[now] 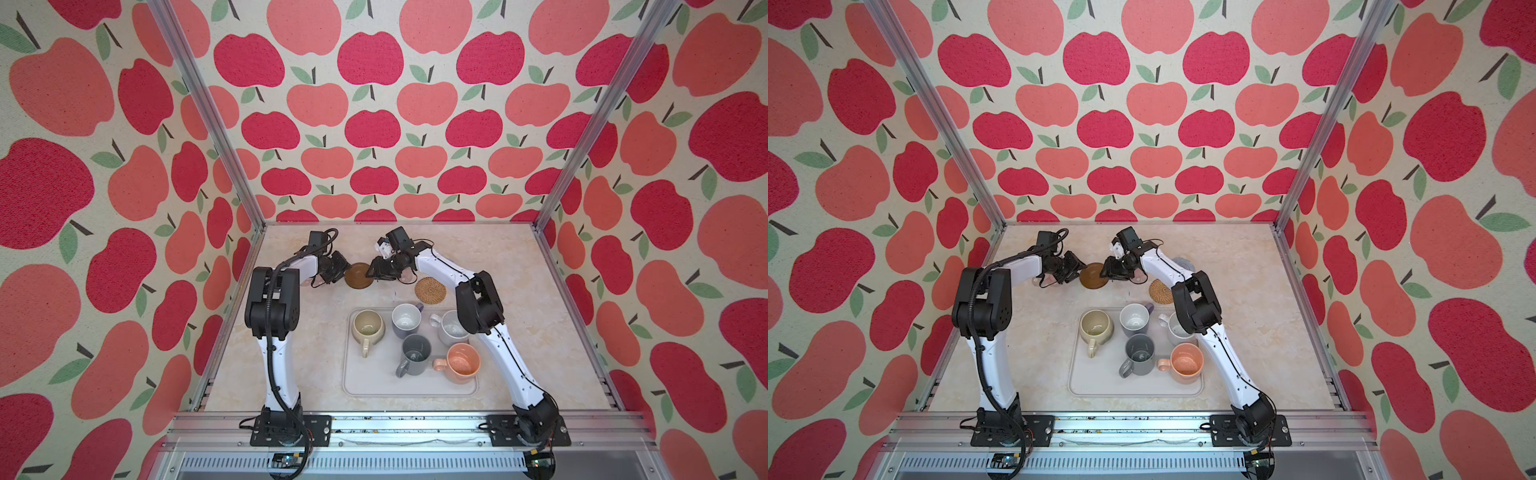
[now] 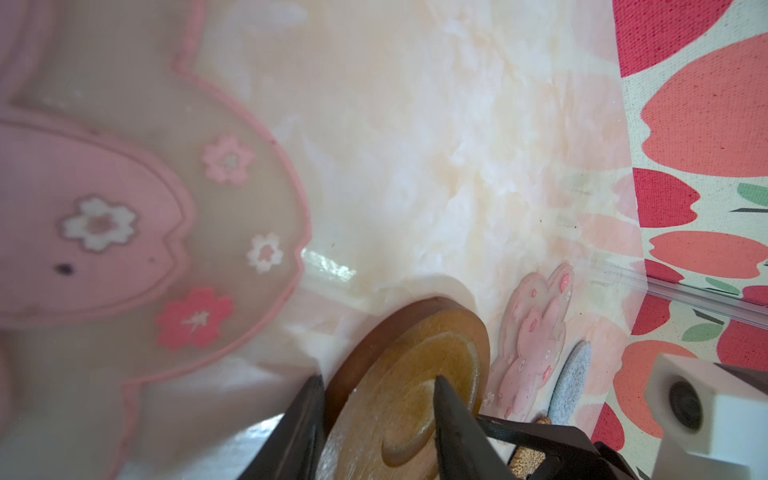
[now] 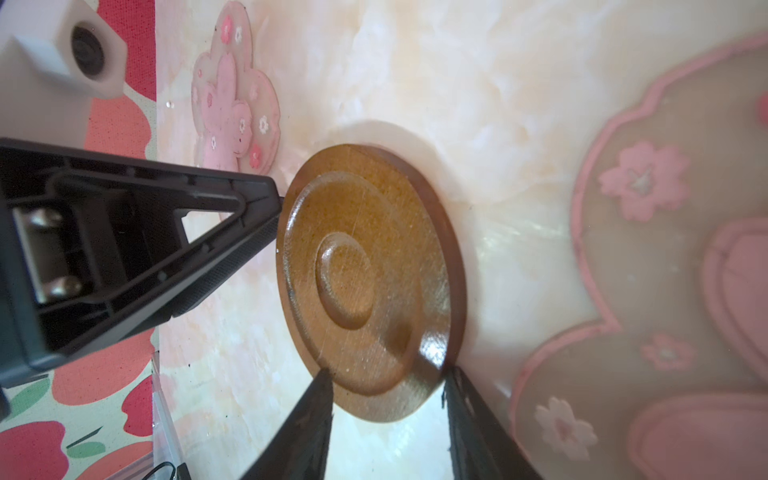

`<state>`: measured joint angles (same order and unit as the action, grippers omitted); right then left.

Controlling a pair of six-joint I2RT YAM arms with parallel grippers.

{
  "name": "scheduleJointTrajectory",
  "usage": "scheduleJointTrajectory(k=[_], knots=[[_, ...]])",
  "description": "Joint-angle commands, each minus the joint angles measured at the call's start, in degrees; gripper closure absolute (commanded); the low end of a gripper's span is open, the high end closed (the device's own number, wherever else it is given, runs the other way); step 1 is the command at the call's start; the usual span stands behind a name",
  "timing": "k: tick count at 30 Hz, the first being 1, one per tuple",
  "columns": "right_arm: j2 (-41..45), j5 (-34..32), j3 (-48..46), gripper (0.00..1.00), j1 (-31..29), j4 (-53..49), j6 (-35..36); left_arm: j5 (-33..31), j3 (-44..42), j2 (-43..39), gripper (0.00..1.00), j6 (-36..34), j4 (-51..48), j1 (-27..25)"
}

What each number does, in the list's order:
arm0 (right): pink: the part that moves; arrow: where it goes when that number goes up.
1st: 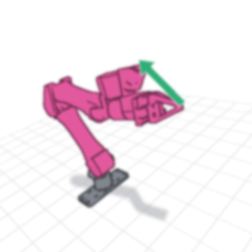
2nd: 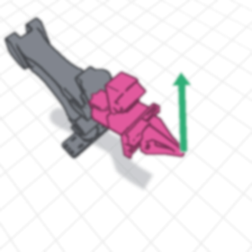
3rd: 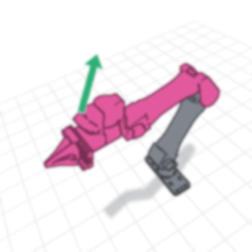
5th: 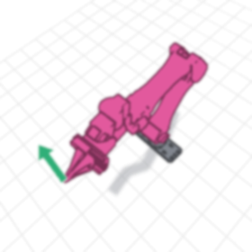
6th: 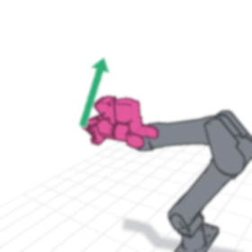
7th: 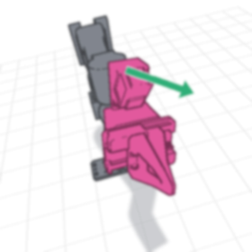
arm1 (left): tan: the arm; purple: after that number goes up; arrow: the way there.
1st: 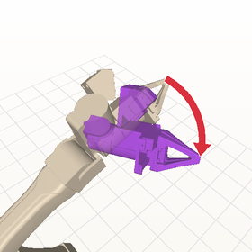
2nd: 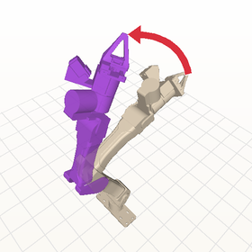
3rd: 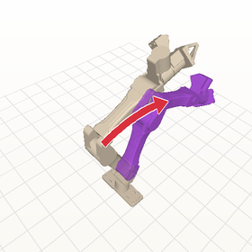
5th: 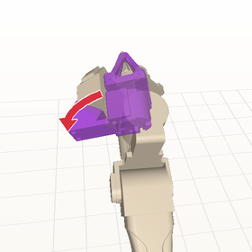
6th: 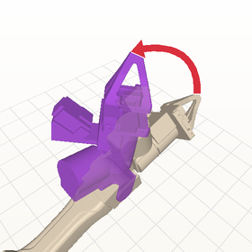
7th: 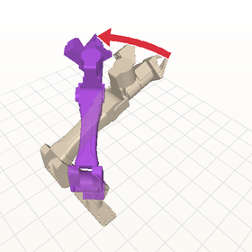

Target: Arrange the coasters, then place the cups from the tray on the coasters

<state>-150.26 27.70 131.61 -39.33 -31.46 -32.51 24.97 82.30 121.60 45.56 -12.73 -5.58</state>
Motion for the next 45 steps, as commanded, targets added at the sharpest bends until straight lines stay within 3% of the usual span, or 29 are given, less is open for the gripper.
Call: scheduleJointTrajectory(k=[1, 14, 24, 39, 45], knots=[[-2.80, 3.66, 2.17, 0.54, -0.63, 2.52, -1.58, 1.52, 1.70, 2.98, 0.55, 0.03, -1.95, -1.28], [-3.83, 4.82, 4.65, 0.54, 0.93, 3.03, -1.85, -2.78, 7.84, 4.05, 0.53, -4.21, -7.71, -1.10], [6.09, 0.49, -1.22, 0.51, 3.23, 1.00, 5.29, -8.24, 10.90, -2.14, 0.51, -11.14, -14.61, -1.67], [28.36, -11.13, -30.18, 0.56, 14.01, 2.26, 14.03, -11.41, 2.25, -15.55, 0.52, -14.80, -17.87, -2.88], [32.04, -14.56, -35.78, 0.56, 16.72, 2.72, 15.70, -12.69, -2.93, -20.04, 0.52, -15.50, -18.49, -2.55]])
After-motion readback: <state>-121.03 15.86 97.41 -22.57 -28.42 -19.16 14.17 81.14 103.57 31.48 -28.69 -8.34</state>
